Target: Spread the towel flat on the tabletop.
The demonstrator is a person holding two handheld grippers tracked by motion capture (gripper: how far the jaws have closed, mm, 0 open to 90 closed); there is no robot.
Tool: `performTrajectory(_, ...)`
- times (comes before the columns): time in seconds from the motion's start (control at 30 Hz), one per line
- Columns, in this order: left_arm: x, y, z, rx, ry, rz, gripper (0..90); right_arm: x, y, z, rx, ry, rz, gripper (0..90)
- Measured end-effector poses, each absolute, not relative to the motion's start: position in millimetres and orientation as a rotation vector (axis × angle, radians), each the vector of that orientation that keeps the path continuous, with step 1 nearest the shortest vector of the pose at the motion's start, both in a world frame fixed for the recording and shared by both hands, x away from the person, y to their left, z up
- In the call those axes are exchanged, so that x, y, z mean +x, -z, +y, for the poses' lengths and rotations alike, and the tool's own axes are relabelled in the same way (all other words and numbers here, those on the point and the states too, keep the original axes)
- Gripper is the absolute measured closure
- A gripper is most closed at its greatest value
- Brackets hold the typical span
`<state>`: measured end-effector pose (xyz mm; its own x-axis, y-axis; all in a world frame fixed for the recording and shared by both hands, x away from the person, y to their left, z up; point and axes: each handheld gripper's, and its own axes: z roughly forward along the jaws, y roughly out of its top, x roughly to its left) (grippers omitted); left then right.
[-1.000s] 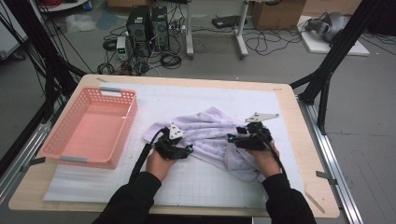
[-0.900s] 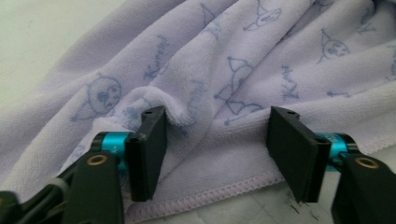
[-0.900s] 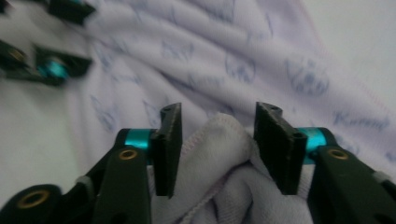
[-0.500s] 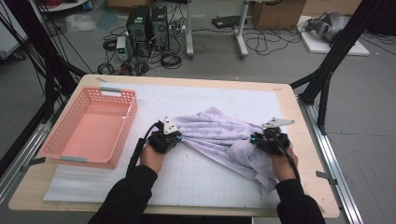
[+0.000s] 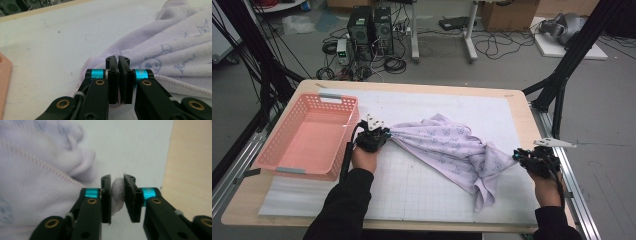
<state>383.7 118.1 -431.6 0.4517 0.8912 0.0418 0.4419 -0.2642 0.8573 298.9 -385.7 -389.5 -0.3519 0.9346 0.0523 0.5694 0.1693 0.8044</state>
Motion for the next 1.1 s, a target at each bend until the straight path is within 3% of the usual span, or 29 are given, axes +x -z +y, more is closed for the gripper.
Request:
performTrajectory(0.17,397,415,130,1.859,-0.745,1.162,86.6,296,363,-365,1.31,-1.185,1.937,43.7)
performTrajectory(0.3,406,416,140,1.835,-0.737,1.219,86.6,298,350,-332,1.216,-1.318,1.98,35.0)
performTrajectory(0.43,407,419,137,1.856,-0.726,1.22,86.6,314,374,-282,1.111,-1.247,2.243,38.1)
performTrajectory(0.47,406,419,136,1.855,-0.726,1.216,86.6,318,382,-274,1.112,-1.199,2.295,47.1)
performTrajectory(0.5,406,418,137,1.858,-0.726,1.21,86.6,318,382,-274,1.112,-1.199,2.295,47.1)
performTrajectory(0.53,406,418,137,1.851,-0.724,1.211,86.7,323,395,-269,1.059,-1.071,2.327,76.0)
performTrajectory(0.6,406,417,139,1.843,-0.713,1.212,86.7,325,404,-276,1.089,-0.949,2.314,83.4)
performTrajectory(0.8,407,419,140,1.846,-0.707,1.212,86.6,316,411,-329,1.217,-0.711,2.219,84.8)
performTrajectory(1.0,408,427,128,1.894,-0.689,1.188,85.8,302,410,-360,1.312,-0.716,2.245,81.5)
performTrajectory(1.03,408,427,128,1.894,-0.689,1.188,82.1,301,408,-359,1.29,-0.731,2.244,75.6)
performTrajectory(1.1,406,426,124,1.863,-0.661,1.178,57.0,299,401,-359,1.279,-0.776,2.195,63.6)
